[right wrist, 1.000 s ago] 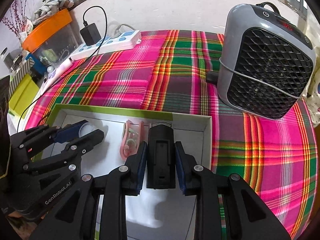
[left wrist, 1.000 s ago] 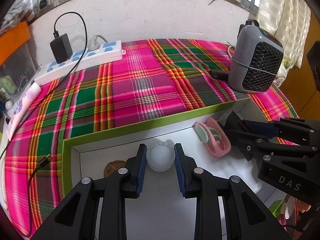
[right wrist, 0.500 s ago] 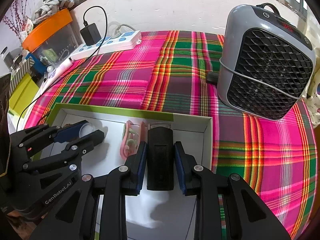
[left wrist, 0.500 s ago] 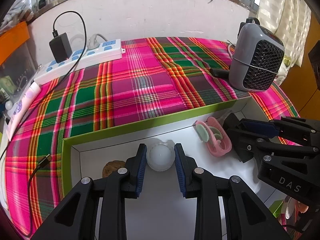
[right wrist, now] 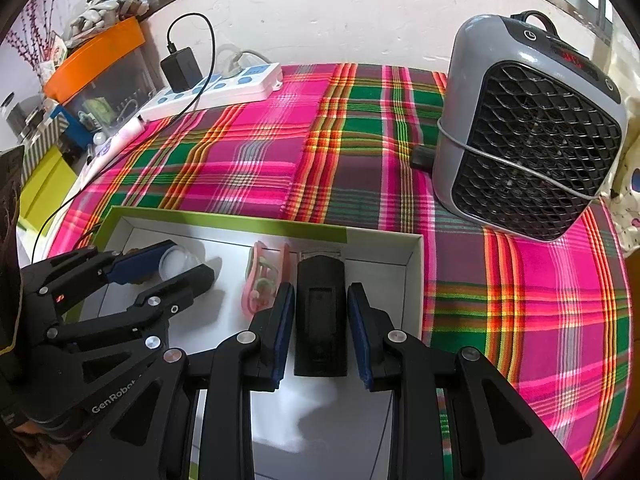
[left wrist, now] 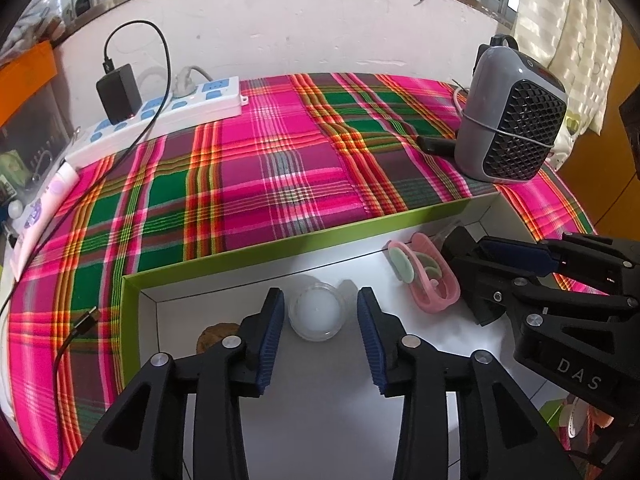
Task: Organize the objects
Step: 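Open the left tool to drop the white lid while the right tool releases the black object in the box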
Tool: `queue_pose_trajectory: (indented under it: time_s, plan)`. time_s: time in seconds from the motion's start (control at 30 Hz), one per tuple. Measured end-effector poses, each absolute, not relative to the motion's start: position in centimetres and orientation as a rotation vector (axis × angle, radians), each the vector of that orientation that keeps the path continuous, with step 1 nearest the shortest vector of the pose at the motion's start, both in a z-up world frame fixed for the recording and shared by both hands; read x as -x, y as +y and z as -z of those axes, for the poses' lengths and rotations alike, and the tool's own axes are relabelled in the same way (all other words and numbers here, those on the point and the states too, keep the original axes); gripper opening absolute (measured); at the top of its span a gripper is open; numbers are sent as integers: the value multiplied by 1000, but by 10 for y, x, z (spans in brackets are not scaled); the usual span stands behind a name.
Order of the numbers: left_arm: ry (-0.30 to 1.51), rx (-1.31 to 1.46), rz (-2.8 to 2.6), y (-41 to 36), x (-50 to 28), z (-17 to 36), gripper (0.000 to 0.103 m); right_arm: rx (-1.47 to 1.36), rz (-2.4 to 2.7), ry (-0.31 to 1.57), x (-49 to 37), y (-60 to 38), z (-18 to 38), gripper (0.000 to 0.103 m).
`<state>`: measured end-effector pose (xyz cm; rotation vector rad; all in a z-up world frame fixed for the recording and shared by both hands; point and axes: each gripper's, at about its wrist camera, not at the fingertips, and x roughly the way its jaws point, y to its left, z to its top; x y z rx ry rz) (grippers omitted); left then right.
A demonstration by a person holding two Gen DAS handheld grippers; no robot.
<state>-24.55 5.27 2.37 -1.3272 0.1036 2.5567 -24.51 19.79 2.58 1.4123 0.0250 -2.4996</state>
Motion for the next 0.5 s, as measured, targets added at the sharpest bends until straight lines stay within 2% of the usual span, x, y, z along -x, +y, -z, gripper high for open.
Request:
queue_pose_trajectory:
  time_s: [0.27,0.4,0.5]
  plan:
    - [71,1328,-2564,48,242,-25,41,-1397,2509,43,243,195,-28,29]
    - [70,1326,-2567,46,240,-28,41,-1394,2515,45,242,194,-28,37]
    - [62,1312,-2574,45,238,-31,41,-1385,2522,58,240,193,-30,38]
